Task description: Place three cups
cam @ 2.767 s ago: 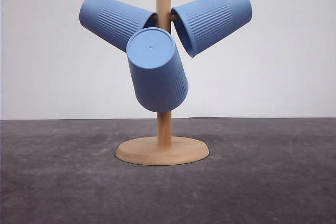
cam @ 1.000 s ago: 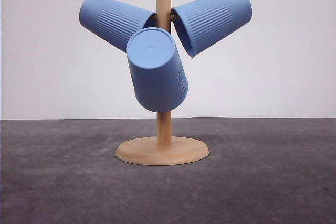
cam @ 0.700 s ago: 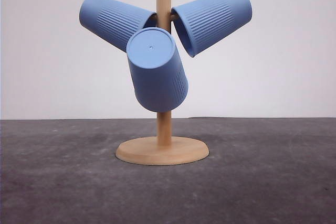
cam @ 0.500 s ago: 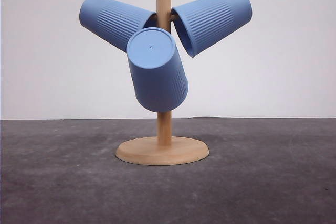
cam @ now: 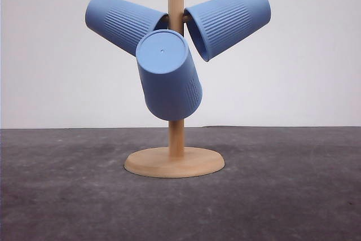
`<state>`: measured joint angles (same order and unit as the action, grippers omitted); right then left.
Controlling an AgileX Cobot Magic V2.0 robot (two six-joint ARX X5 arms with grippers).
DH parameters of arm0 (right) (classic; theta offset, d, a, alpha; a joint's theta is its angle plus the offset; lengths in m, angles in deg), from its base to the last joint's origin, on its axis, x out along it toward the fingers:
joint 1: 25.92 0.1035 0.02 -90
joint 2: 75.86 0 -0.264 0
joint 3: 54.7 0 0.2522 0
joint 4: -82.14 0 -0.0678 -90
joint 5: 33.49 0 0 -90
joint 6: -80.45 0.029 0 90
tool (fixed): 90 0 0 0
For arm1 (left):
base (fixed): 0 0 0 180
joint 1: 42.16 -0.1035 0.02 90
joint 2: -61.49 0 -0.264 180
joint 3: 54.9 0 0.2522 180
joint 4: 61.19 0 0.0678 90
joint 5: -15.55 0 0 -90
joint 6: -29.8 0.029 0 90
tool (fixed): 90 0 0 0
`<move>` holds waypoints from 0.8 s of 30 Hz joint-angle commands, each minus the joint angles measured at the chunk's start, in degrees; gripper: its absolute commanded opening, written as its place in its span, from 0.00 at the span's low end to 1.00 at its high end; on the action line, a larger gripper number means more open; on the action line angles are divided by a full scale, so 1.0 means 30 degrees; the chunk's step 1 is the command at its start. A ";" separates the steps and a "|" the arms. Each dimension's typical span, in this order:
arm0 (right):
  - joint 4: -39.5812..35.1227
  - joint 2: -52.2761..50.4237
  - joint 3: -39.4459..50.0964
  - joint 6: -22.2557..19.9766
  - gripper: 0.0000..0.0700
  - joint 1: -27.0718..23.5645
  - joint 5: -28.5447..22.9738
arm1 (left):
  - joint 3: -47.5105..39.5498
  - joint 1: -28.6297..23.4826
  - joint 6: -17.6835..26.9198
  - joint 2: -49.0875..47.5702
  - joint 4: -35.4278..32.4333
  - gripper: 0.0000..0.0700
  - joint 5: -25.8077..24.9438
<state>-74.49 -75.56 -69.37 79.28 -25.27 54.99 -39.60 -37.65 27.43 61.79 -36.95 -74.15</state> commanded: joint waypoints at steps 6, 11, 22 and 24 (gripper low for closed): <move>-0.0197 -0.0029 0.0073 0.0219 0.03 -0.0029 0.0000 | -0.0277 0.0000 0.0066 -0.0015 0.0080 0.00 0.0058; -0.0197 -0.0029 0.0073 0.0219 0.03 -0.0029 0.0000 | -0.0277 0.0000 0.0066 -0.0015 0.0080 0.00 0.0058; -0.0197 -0.0029 0.0073 0.0219 0.03 -0.0029 0.0000 | -0.0277 0.0000 0.0066 -0.0015 0.0080 0.00 0.0058; -0.0197 -0.0029 0.0073 0.0219 0.03 -0.0029 0.0000 | -0.0277 0.0000 0.0066 -0.0015 0.0080 0.00 0.0058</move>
<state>-74.49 -75.56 -69.37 79.28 -25.27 54.99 -39.60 -37.65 27.43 61.79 -36.95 -74.15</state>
